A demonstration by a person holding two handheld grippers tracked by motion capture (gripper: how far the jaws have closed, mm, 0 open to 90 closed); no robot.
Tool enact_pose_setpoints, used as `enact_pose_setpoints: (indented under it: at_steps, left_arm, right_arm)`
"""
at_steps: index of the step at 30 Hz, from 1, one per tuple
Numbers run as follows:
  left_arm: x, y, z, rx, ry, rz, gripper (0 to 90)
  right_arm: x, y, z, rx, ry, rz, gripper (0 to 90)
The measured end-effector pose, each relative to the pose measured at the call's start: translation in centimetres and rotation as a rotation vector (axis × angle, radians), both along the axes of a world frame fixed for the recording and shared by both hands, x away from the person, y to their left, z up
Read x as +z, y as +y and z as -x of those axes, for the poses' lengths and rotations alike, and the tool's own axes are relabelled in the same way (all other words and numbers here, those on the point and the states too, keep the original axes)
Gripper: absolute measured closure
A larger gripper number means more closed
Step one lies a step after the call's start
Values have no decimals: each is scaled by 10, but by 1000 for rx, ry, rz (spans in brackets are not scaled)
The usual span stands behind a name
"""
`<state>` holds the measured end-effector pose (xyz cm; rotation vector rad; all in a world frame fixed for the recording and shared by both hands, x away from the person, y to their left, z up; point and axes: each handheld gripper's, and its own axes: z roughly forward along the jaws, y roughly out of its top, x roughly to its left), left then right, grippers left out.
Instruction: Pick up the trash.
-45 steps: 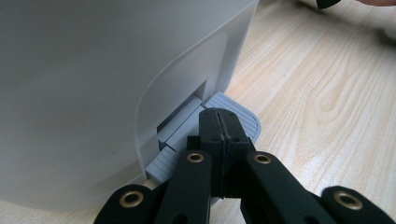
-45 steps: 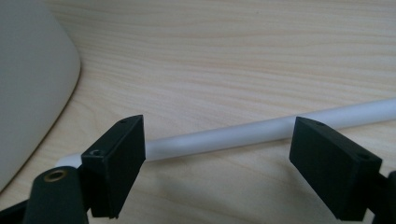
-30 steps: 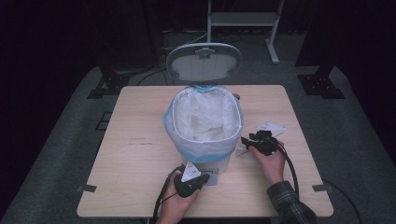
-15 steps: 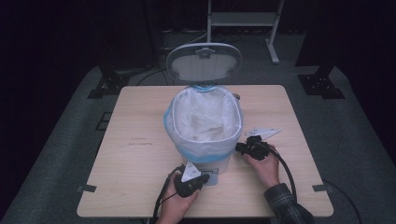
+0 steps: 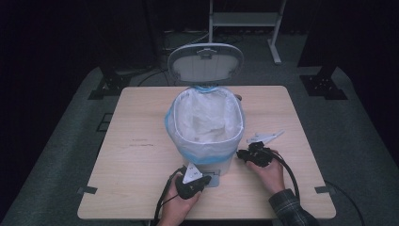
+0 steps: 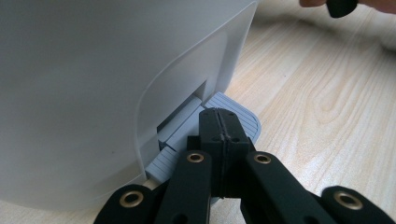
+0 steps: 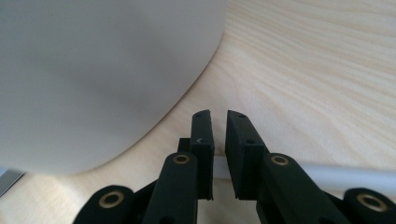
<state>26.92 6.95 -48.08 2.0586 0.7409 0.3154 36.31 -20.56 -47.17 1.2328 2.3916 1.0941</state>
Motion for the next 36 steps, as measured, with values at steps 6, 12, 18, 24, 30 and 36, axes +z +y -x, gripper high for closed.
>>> enact_pose_setpoints:
  at_steps: [6,12,18,24,30,36]
  left_arm:
    - [0,0,0,0,0,0,900]
    - [0,0,0,1,0,0,900]
    - [0,0,0,1,0,0,900]
    - [0,0,0,2,0,0,900]
    - [0,0,0,1,0,0,900]
    - [0,0,0,2,0,0,900]
  right_arm:
    - [0,-10,11,10,9,14,803]
    - [0,-24,22,4,8,16,803]
    - [4,-38,35,-4,-7,2,759]
    - [14,-51,41,-73,-64,-15,585]
    - [9,-54,31,-172,-63,-9,404]
    - [5,-52,23,-252,-59,-14,284]
